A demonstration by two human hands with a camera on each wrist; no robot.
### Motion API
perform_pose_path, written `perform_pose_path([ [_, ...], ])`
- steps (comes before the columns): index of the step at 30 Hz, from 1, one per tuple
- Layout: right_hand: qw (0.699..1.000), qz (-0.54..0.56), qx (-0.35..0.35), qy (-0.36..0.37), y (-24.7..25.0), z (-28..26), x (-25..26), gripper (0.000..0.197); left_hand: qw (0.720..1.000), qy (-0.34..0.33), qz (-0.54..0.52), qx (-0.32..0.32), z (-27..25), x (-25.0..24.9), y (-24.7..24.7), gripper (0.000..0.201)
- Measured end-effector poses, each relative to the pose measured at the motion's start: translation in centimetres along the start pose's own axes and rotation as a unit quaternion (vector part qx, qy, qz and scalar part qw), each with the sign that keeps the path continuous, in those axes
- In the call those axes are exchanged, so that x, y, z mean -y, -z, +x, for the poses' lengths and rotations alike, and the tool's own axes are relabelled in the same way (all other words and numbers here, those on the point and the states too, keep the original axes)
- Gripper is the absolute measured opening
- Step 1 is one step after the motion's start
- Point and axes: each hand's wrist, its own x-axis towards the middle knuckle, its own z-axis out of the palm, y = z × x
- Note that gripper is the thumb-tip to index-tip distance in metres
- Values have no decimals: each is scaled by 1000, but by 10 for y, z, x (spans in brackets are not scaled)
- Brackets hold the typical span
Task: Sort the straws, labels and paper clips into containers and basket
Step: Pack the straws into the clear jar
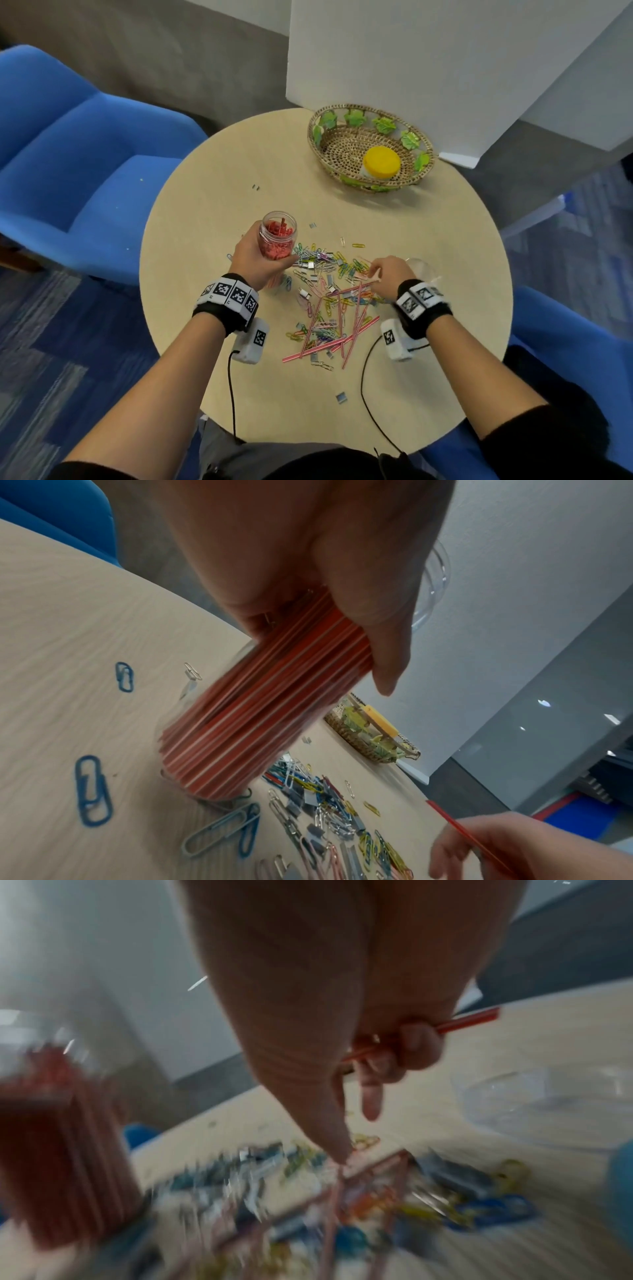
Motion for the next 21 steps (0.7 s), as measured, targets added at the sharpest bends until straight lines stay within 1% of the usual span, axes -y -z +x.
perform_pose_path([
  [2,997,-33,-27,64,-19,-4,7,30,1000,-2,6,9,-1,0,-2,70],
  [3,992,-66,-26,107,-27,-5,11,32,1000,-3,8,14,-2,1,-3,70],
  [5,978,-128,-8,163,-37,-8,19,27,1000,0,19,17,-4,2,-6,70],
  [6,973,-148,-5,176,-40,-7,21,23,1000,2,19,14,-4,2,-6,69],
  [10,960,-202,7,194,-39,-6,27,9,1000,3,0,2,-7,2,-7,71],
  [13,961,-198,5,193,-34,-3,28,5,1000,4,-8,5,-10,4,-5,73],
  [18,964,-181,6,194,-26,-1,27,25,1000,4,-19,13,-10,5,-3,71],
  [21,967,-159,-1,198,-20,-2,22,43,1000,4,-15,20,-9,6,-3,72],
])
